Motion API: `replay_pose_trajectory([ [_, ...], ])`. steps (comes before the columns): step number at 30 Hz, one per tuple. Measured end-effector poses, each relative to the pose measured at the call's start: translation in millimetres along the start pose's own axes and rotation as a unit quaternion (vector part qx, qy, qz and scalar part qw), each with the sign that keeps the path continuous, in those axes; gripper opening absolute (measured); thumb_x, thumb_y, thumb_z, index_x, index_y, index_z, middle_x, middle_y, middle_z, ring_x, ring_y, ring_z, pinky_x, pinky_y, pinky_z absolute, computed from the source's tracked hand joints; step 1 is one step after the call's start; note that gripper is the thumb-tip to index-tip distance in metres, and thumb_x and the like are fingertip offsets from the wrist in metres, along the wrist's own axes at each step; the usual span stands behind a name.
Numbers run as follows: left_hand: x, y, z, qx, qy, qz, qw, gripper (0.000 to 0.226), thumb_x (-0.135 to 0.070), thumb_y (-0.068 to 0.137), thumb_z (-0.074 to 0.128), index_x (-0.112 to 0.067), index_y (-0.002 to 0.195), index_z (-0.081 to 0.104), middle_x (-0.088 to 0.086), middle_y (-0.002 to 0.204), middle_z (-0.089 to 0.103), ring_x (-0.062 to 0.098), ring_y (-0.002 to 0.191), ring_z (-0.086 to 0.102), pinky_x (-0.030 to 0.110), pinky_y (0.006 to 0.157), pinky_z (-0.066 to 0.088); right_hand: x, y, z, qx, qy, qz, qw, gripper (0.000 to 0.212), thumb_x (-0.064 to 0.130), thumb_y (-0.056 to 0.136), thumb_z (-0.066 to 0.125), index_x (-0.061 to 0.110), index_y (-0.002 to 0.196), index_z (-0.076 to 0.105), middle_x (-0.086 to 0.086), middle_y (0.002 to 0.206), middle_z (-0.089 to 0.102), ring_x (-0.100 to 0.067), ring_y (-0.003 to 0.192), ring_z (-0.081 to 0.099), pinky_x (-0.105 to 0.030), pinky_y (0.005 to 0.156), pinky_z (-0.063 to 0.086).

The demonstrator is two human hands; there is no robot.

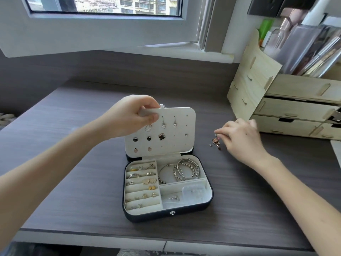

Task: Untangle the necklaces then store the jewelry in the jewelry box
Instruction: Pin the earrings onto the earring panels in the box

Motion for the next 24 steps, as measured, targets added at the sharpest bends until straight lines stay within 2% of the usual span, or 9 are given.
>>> replay_pose_trajectory([
  [3, -0.1, 1.1, 0.8, -0.016, -0.007, 0.013, 1.000, 0.015, -0.014, 0.086, 0.064, -0.027, 0.091, 0.059, -0.012, 0.087, 0.060, 0.007, 0.073, 0.057, 0.008, 0.053, 0.040, 0.5, 3.4, 6.0, 0.001, -0.019, -0.015, 1.000, 0.010, 0.015, 0.068, 0.082, 0.021, 0.068, 0.075, 0.000, 0.067, 0.068, -0.031, 0.066, 0.057, -0.035, 0.068, 0.024],
  [8, -0.2, -0.2, 0.4, -0.019, -0.025, 0.033, 0.999, 0.023, -0.010, 0.085, 0.065, -0.032, 0.089, 0.060, -0.007, 0.088, 0.063, 0.008, 0.071, 0.057, 0.012, 0.056, 0.043, 4.0, 10.9, 12.8, 0.021, -0.049, -0.028, 0.998, 0.017, 0.015, 0.059, 0.086, 0.023, 0.057, 0.072, 0.002, 0.060, 0.065, -0.029, 0.062, 0.056, -0.033, 0.064, 0.029],
  [11, -1.2, -0.3, -0.2, -0.021, -0.016, 0.044, 0.999, 0.034, -0.010, 0.084, 0.066, -0.042, 0.093, 0.061, -0.007, 0.090, 0.063, 0.007, 0.074, 0.057, 0.013, 0.058, 0.044, 4.1, 12.7, 12.6, 0.009, -0.040, -0.020, 0.999, 0.017, 0.014, 0.063, 0.083, 0.020, 0.057, 0.069, 0.001, 0.061, 0.065, -0.029, 0.063, 0.056, -0.032, 0.065, 0.028],
  [14, -0.4, 1.5, 1.1, -0.038, 0.004, 0.050, 0.998, 0.037, -0.008, 0.084, 0.067, -0.043, 0.097, 0.064, -0.008, 0.094, 0.062, 0.002, 0.079, 0.056, 0.012, 0.065, 0.043, 10.2, 16.4, 2.2, -0.039, 0.069, 0.024, 0.997, 0.012, 0.009, 0.082, 0.064, 0.011, 0.071, 0.062, -0.003, 0.071, 0.064, -0.030, 0.070, 0.058, -0.031, 0.066, 0.030],
  [17, -1.7, 2.0, 2.9, -0.042, 0.016, 0.064, 0.997, 0.038, -0.008, 0.084, 0.066, -0.044, 0.097, 0.065, -0.013, 0.093, 0.058, 0.001, 0.085, 0.055, 0.012, 0.070, 0.043, 34.1, 18.0, -22.7, -0.049, 0.277, 0.082, 0.956, 0.012, 0.006, 0.093, 0.047, 0.006, 0.081, 0.051, -0.003, 0.075, 0.064, -0.015, 0.069, 0.064, -0.033, 0.062, 0.045],
  [18, -2.8, 1.9, 3.3, -0.036, 0.010, 0.069, 0.997, 0.036, -0.010, 0.084, 0.067, -0.044, 0.096, 0.066, -0.013, 0.094, 0.057, 0.003, 0.088, 0.056, 0.017, 0.074, 0.044, 47.1, 18.0, -32.7, -0.048, 0.330, 0.083, 0.939, 0.012, 0.006, 0.093, 0.047, 0.006, 0.081, 0.050, -0.002, 0.074, 0.064, -0.009, 0.068, 0.065, -0.029, 0.062, 0.048],
  [20, -5.1, 1.4, 3.7, -0.015, -0.007, 0.085, 0.996, 0.025, -0.024, 0.077, 0.067, -0.045, 0.089, 0.068, -0.013, 0.097, 0.057, 0.003, 0.092, 0.055, 0.021, 0.077, 0.044, 73.9, 20.2, -49.8, -0.039, 0.402, 0.061, 0.913, 0.012, 0.007, 0.091, 0.053, 0.007, 0.079, 0.052, -0.004, 0.071, 0.064, -0.010, 0.064, 0.064, -0.025, 0.059, 0.048],
  [23, -6.8, -0.2, 2.8, 0.006, -0.028, 0.098, 0.995, 0.011, -0.040, 0.069, 0.067, -0.040, 0.080, 0.070, -0.015, 0.100, 0.055, -0.001, 0.095, 0.052, 0.016, 0.077, 0.041, 104.2, 28.6, -58.2, -0.018, 0.450, 0.019, 0.892, 0.015, 0.014, 0.084, 0.068, 0.011, 0.076, 0.056, 0.000, 0.066, 0.062, -0.015, 0.059, 0.061, -0.024, 0.057, 0.048],
  [24, -6.2, -0.9, 2.4, 0.004, -0.029, 0.106, 0.994, 0.014, -0.046, 0.068, 0.067, -0.038, 0.079, 0.070, -0.016, 0.099, 0.055, -0.002, 0.095, 0.052, 0.015, 0.078, 0.040, 111.0, 31.8, -57.3, -0.020, 0.449, 0.004, 0.893, 0.014, 0.016, 0.082, 0.071, 0.011, 0.076, 0.059, 0.002, 0.066, 0.062, -0.014, 0.059, 0.060, -0.025, 0.058, 0.048],
])
Point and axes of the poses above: each hand's wrist, its own y-axis towards the middle knuckle, its own z-axis out of the palm, x = y × z, the point moved 3 cm from there along y, towards the middle knuckle
